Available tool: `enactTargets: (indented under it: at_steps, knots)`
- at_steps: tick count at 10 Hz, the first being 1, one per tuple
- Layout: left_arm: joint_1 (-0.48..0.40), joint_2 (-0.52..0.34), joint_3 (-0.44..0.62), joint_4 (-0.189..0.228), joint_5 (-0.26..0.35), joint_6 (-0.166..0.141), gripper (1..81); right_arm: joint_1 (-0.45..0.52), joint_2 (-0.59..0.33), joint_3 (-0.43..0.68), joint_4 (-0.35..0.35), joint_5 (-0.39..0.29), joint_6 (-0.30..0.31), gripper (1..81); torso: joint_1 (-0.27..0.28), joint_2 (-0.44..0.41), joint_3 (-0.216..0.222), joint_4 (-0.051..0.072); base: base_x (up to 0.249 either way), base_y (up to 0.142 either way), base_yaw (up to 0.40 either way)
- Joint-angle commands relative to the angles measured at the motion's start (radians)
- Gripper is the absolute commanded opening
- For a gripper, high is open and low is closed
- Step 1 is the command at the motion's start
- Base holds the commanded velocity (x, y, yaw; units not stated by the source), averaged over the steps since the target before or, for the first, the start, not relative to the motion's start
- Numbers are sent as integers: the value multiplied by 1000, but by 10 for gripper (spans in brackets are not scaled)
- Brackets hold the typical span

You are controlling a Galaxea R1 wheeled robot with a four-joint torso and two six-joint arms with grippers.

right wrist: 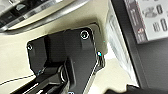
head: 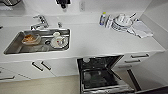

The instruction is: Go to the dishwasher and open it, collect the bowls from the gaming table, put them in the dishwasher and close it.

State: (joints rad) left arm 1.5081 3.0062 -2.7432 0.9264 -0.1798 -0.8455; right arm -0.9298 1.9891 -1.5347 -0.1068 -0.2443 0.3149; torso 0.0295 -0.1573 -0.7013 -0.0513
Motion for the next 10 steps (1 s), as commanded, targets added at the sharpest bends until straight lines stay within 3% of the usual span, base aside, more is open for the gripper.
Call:
enactTargets:
  at_steps: [1, 2, 3, 4, 7, 10]
  knots:
    - [19, -12, -9, -7, 56, -6, 811, -208, 31, -82, -16, 23, -5, 811, 63, -97, 0, 0, 0, 0, 0]
    - [18, -15, -10, -9, 56, -3, 811, -277, 62, -119, -16, 92, -14, 811, 82, -128, 0, 0, 0, 0, 0]
    - [18, -21, -10, -6, 48, -1, 811, -327, 90, -157, -16, 134, -29, 811, 167, -261, 0, 0, 0, 0, 0]
    - [18, -25, -10, 2, 45, 2, 811, -367, 118, -179, -17, 149, -53, 811, 128, -203, 0, 0, 0, 0, 0]
    - [18, -25, -10, -9, 43, 3, 811, -444, 251, -302, -16, 166, -94, 811, 196, -312, 0, 0, 0, 0, 0]
    - [18, -16, -10, 12, 43, 8, 811, -475, 332, -358, -25, 171, -120, 811, 263, -420, 1, 0, 0, 0, 0]
